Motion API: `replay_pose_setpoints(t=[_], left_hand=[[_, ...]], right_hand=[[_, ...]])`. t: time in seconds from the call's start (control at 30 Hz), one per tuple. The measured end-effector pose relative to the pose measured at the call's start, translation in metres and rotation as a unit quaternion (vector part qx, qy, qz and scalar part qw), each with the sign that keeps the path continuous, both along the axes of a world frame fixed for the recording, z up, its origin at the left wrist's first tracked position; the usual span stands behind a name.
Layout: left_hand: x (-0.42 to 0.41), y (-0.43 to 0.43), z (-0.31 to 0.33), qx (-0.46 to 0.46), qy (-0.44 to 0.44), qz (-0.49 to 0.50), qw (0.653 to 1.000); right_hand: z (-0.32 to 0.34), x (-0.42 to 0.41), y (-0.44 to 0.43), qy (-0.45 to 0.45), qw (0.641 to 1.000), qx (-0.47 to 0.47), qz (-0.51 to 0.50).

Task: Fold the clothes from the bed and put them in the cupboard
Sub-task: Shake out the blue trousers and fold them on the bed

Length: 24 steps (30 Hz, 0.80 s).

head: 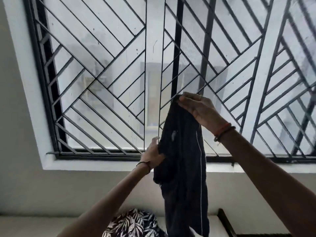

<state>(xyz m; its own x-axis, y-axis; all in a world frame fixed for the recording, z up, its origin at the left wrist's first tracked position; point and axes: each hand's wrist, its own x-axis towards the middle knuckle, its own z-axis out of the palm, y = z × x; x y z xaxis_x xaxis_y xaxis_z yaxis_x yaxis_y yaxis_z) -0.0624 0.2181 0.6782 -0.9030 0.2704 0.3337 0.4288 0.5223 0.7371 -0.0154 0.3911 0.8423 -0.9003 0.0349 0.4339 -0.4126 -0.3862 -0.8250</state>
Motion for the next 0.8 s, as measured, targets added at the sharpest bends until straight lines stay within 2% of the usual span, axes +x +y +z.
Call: replay_pose_setpoints(t=[0.1, 0.2, 0.27, 0.37, 0.43, 0.5, 0.57, 0.67, 0.8], left_hand=[[-0.005, -0.004, 0.027, -0.053, 0.017, -0.016, 0.998], [-0.003, -0.002, 0.044, -0.057, 0.036, -0.066, 0.996], [0.003, 0.008, 0.05, -0.03, 0.062, -0.098, 0.993], [0.015, 0.031, 0.05, 0.049, 0.145, -0.155, 0.976], [0.026, 0.051, 0.046, 0.034, 0.159, -0.214, 0.963], [0.036, 0.069, 0.04, -0.04, 0.17, -0.216, 0.961], [0.04, 0.081, 0.028, -0.167, 0.169, -0.198, 0.951], [0.038, 0.084, 0.008, -0.345, 0.176, -0.174, 0.905], [0.022, 0.059, 0.008, -0.395, 0.233, -0.15, 0.876]], right_hand=[[0.031, 0.012, 0.025, 0.019, 0.999, 0.001, -0.046], [0.05, 0.025, 0.047, 0.028, 0.995, 0.014, -0.091], [0.058, 0.033, 0.057, 0.03, 0.992, 0.03, -0.117], [0.064, 0.039, 0.064, 0.029, 0.989, 0.037, -0.141], [0.068, 0.045, 0.068, 0.035, 0.988, 0.03, -0.15], [0.073, 0.048, 0.07, 0.038, 0.986, 0.025, -0.159], [0.075, 0.054, 0.073, 0.04, 0.983, 0.03, -0.176], [0.076, 0.064, 0.088, 0.043, 0.974, 0.045, -0.216], [0.07, 0.076, 0.126, 0.033, 0.955, 0.086, -0.282]])
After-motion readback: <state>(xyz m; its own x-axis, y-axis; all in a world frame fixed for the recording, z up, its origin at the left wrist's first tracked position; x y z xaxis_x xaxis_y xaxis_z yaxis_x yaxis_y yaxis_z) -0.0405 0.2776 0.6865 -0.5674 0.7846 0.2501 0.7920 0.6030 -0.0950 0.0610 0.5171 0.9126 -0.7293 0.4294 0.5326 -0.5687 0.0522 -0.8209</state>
